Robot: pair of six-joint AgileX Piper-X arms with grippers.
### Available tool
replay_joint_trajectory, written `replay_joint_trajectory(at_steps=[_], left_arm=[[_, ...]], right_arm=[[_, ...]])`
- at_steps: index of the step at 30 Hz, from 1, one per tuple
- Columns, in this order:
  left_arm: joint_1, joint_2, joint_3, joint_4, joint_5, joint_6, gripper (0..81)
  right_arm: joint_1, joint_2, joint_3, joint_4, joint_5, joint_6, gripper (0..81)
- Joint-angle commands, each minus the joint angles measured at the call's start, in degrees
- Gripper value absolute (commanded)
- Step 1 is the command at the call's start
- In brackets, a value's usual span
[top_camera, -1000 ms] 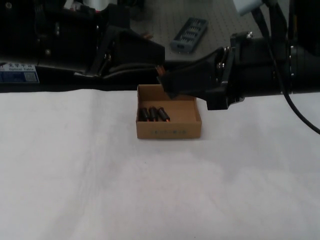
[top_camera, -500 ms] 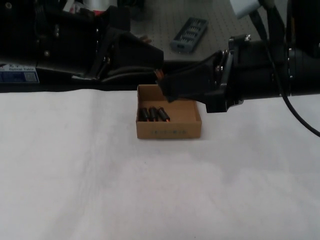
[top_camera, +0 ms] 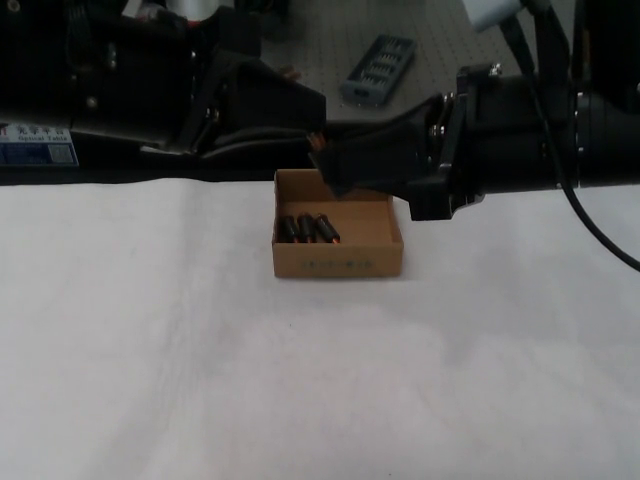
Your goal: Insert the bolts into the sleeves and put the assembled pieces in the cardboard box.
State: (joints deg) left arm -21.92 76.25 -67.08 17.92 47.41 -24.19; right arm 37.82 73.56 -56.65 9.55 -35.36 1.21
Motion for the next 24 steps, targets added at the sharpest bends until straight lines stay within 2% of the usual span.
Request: replay_joint_trajectory(at_steps=[1,24], left_arm=[[-0.05,0.02,0.54,3.91,-0.89,0.64,0.6],[-0.05,0.02,0.54,4.68,-0.83,2.65,0.2]], right_arm=[[-0.69,-2.09,-0.84,-5.53,1.29,-0.42,2.5],[-0.69,-2.09,-0.84,-7.39,2.47,-0.42,2.5]])
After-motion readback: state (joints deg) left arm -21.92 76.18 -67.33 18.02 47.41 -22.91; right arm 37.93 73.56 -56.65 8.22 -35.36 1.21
